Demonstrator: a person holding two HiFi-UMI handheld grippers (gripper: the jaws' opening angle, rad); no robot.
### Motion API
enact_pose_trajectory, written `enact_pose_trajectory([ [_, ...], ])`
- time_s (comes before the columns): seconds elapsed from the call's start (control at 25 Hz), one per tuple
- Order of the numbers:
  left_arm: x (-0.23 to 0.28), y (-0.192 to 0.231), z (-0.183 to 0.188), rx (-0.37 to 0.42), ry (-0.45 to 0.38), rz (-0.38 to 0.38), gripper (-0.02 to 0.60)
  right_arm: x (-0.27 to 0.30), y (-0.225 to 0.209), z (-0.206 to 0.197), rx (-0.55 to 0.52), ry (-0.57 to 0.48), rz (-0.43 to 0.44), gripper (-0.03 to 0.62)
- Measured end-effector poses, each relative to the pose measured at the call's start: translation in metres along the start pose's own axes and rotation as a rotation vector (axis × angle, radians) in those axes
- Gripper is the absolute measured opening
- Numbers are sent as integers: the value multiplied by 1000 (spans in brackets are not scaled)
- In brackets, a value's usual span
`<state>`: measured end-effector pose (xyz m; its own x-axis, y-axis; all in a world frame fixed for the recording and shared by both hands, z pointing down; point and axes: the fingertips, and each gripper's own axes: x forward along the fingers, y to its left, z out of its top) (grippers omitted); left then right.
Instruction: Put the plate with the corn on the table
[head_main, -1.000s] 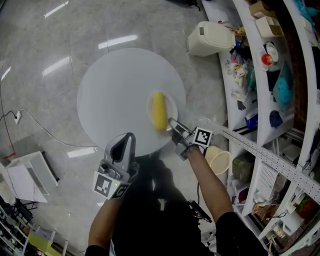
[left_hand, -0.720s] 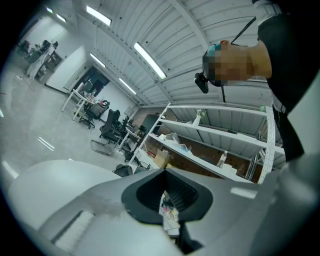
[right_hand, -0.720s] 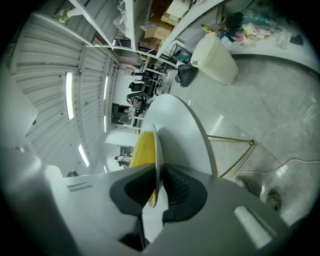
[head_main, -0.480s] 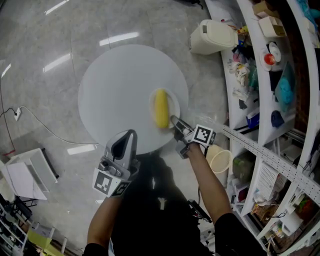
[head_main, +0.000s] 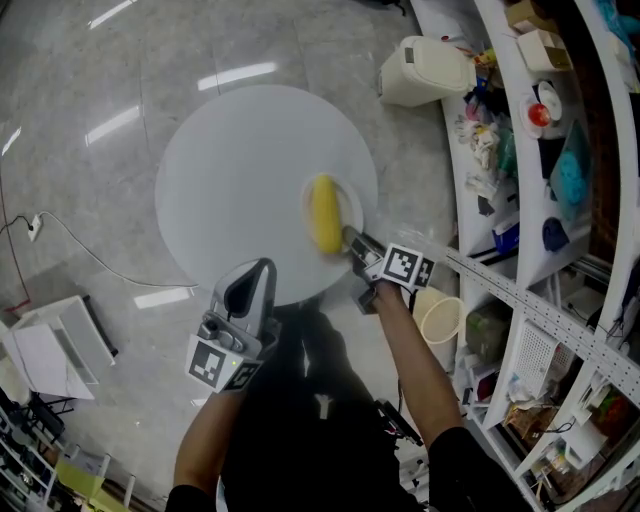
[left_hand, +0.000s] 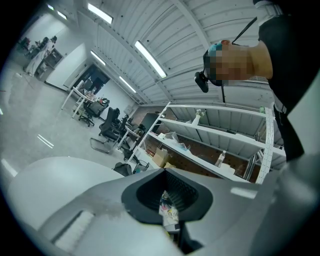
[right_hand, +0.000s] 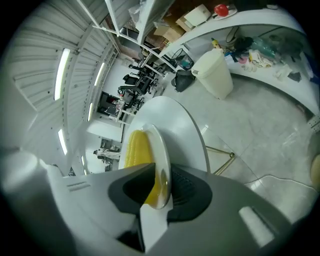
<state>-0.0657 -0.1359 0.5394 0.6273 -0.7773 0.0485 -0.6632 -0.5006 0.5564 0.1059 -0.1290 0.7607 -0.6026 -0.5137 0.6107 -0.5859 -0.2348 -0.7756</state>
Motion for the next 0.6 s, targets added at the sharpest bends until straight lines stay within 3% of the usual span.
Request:
enact_pose_trajectory([
  [0.6,5,-1,4,-12,15,-19,3,-5,6,11,-136,-33,-104,97],
])
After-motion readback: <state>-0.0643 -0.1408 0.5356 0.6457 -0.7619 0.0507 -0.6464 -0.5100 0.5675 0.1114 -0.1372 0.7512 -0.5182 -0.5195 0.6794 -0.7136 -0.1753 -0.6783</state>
